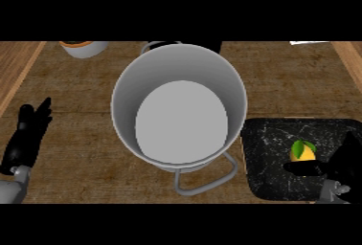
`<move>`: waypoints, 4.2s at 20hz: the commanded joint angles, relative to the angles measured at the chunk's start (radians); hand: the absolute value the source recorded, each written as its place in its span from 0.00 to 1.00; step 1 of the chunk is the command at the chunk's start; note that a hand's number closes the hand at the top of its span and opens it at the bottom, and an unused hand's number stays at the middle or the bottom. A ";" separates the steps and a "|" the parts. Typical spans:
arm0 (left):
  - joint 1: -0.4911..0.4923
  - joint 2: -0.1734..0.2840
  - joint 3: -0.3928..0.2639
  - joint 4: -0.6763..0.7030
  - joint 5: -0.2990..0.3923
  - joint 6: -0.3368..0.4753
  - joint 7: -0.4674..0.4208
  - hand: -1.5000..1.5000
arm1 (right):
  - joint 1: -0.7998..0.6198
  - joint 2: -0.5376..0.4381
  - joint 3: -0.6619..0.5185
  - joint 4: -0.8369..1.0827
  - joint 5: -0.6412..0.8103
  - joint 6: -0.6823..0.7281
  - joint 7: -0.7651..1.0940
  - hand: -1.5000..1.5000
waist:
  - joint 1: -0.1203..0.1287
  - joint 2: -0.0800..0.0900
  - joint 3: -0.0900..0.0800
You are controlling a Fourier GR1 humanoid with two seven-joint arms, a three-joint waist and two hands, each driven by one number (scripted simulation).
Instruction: Pick the lemon from the tray and place it in the pot
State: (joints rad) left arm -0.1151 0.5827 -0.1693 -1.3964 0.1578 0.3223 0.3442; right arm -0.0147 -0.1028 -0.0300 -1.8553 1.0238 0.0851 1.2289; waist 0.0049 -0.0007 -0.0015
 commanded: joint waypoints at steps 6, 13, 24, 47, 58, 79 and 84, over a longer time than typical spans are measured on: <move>-0.017 -0.063 -0.001 0.015 -0.049 0.017 -0.004 0.50 | -0.032 0.051 -0.077 0.058 0.058 0.091 0.093 0.00 | -0.009 0.002 0.001; -0.013 -0.057 0.023 0.010 -0.069 0.003 0.013 0.50 | -0.081 0.084 -0.163 0.139 0.103 0.109 0.057 0.00 | -0.005 0.002 0.001; 0.059 -0.055 0.083 -0.034 -0.088 -0.047 -0.001 0.50 | -0.114 0.103 -0.265 0.246 0.060 0.065 -0.019 0.00 | -0.001 0.001 0.002; 0.020 -0.173 0.173 0.014 -0.189 -0.139 -0.003 0.50 | -0.116 0.029 -0.248 0.456 0.140 -0.074 -0.186 1.00 | -0.003 0.002 0.002; -0.011 -0.164 0.191 -0.018 -0.201 -0.168 0.021 0.50 | -0.163 -0.116 -0.029 0.340 0.120 0.119 -0.568 1.00 | 0.035 0.007 0.004; 0.031 -0.232 0.163 -0.009 -0.261 -0.102 0.010 0.50 | -0.527 -0.430 -0.250 0.350 -0.601 0.236 -1.712 1.00 | -0.005 0.000 0.002; 0.012 -0.184 0.202 -0.088 -0.231 -0.173 0.087 0.50 | -0.656 -0.447 -0.226 0.350 -0.640 0.329 -1.590 1.00 | 0.002 -0.001 0.001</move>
State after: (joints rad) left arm -0.1020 0.4033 0.0327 -1.4401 -0.0656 0.1568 0.3953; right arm -0.5899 -0.5452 -0.2634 -1.4960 0.4363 0.3478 -0.4117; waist 0.0083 -0.0008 0.0005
